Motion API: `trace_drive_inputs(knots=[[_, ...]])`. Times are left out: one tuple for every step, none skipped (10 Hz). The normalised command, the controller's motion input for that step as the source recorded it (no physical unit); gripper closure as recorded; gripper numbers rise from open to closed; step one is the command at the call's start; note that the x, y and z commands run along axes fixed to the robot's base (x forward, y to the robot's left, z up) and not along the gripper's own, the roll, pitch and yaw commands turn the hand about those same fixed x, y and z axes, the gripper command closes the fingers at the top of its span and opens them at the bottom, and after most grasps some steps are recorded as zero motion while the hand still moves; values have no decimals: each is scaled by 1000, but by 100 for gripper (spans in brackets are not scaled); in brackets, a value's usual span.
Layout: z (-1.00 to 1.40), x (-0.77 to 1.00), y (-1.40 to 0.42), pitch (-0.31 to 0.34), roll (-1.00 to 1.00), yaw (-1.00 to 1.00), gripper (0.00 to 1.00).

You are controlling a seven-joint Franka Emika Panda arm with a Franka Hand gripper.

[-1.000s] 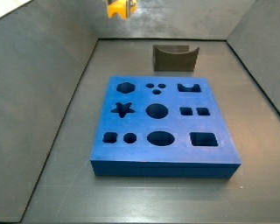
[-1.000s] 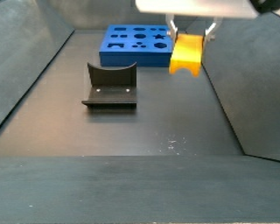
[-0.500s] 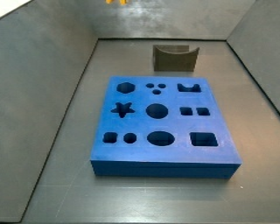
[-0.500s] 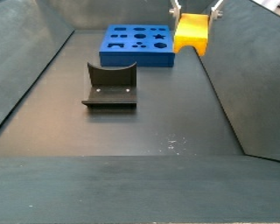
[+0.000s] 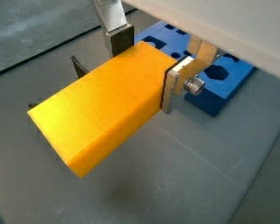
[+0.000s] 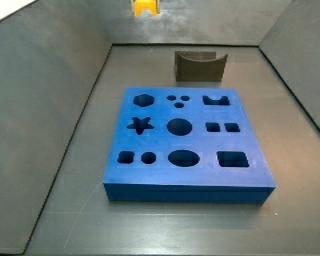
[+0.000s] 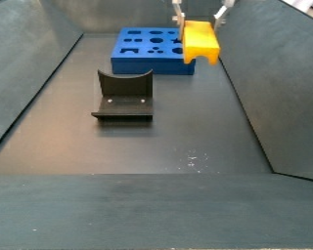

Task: Pick up the arch object. Move up. Place the arch object on the fixture. Regrasp the arch object. Rotate the arch object. Move to above the board. Insert the arch object.
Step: Place the arch object on the fixture.

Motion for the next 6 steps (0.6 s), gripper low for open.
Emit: trace_drive_inputs(knots=[[-151,1000,-154,-4,-114,80,100],[-134,1000,-128,-4,-96,51,100],[-124,1000,-112,-5,-90,41,100],[-117,1000,-103,-5,-82,36,100],[-102,1000,-82,-2,-70,33,100],[-93,1000,-70,1,-72,33,100]])
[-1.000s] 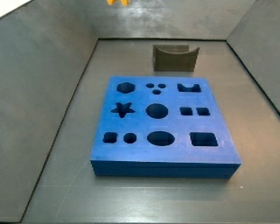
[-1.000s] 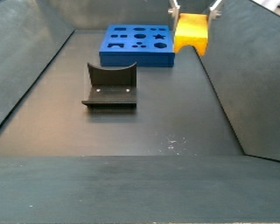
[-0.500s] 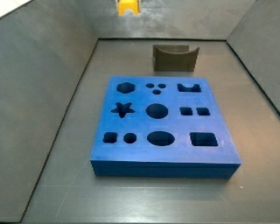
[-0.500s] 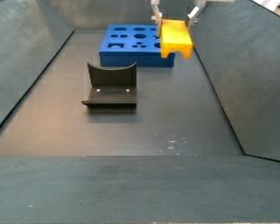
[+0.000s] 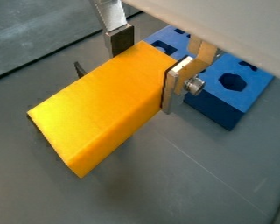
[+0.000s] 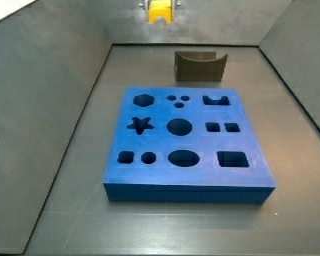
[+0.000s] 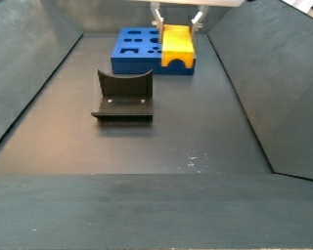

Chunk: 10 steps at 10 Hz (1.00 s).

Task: Pick up the arch object. Move up. Place the arch object on the fixture. Regrasp the arch object. Rotate the arch object. Move to above the board. Insert the arch object.
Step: Place the arch object on the fixture.

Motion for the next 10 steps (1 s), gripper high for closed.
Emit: trace_drive_inputs(knots=[[-86,1000,-56,6,-76,34,100],[-77,1000,-46,13,-82,30,100],[-72,1000,-38,20,-86,31,100],[358,1000,121,7,-1000,-35,100],[385,1000,147,20,-1000,-46,100],[346,1000,152,35,-1000,-53,100],[200,1000,111,50,-1000,-57,100],[147,999,101,52,-1000,-59,100],[73,929,76,64,-1000,-67,100],[35,887,61,74,-1000,-73,100]])
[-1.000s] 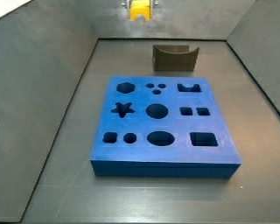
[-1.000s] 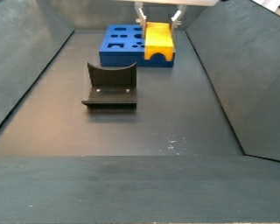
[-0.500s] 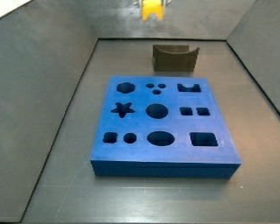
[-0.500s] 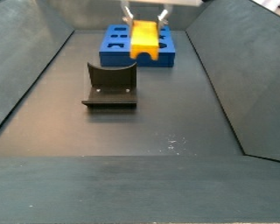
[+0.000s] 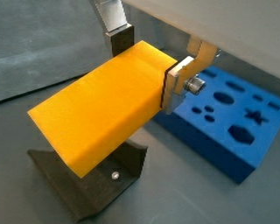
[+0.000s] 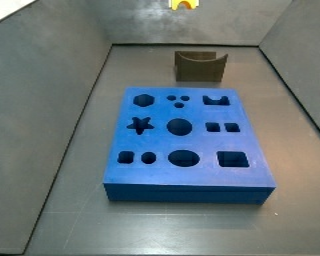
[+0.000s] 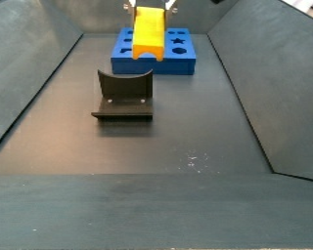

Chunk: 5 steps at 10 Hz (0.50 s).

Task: Pick up the arch object. Move up. Place the arch object on the fixture. Regrasp the arch object. Rotate the arch object. Move to above the board. Insert the arch object.
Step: Place the arch object on the fixture.

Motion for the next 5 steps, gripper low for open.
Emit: trace_drive_inputs(knots=[[2,841,55,81,-1000,-84,100],[-7,806,52,88,-1000,-95,100],[-13,757,51,94,-1000,-111,100],[-19,730,51,97,-1000,-122,100],[-22,669,50,80,-819,-128,100]])
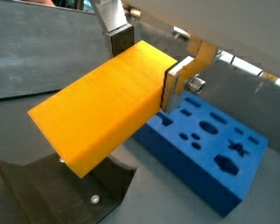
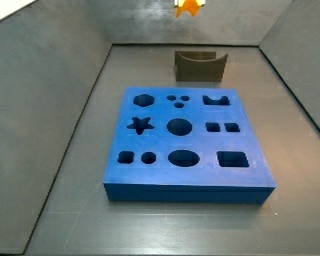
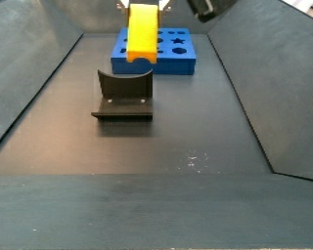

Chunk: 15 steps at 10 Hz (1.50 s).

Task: Pick up the arch object. Move up. Place the arch object on the fixture. Regrasp the arch object. Rotate the arch object. Move to above the board. Insert the arch object.
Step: Place the arch object on the fixture.

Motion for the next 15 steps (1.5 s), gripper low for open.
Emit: trace_drive_inputs(knots=[[-22,646,50,68,-717,-125,100],[-25,595,51,51,-504,-119,100],[-24,557,50,42,-346,-115,100],[-13,497,34,31,-205,-101,100],[-16,438,38,26,-166,-93,100],[-16,361,37,28,-162,-81,100],[-19,331,36,33,-162,-77,100],[-23,275,32,44,-164,-69,100],[-20,252,31,48,-163,-67,100],[-19,206,31,59,-161,-65,100],[-17,175,31,62,-159,-62,100],[-1000,160,131,216,-1000,34,100],[-1000,158,137,220,-1000,18,100],[-1000,171,140,239,-979,-54,100],[-1000,192,133,235,-847,-104,100]])
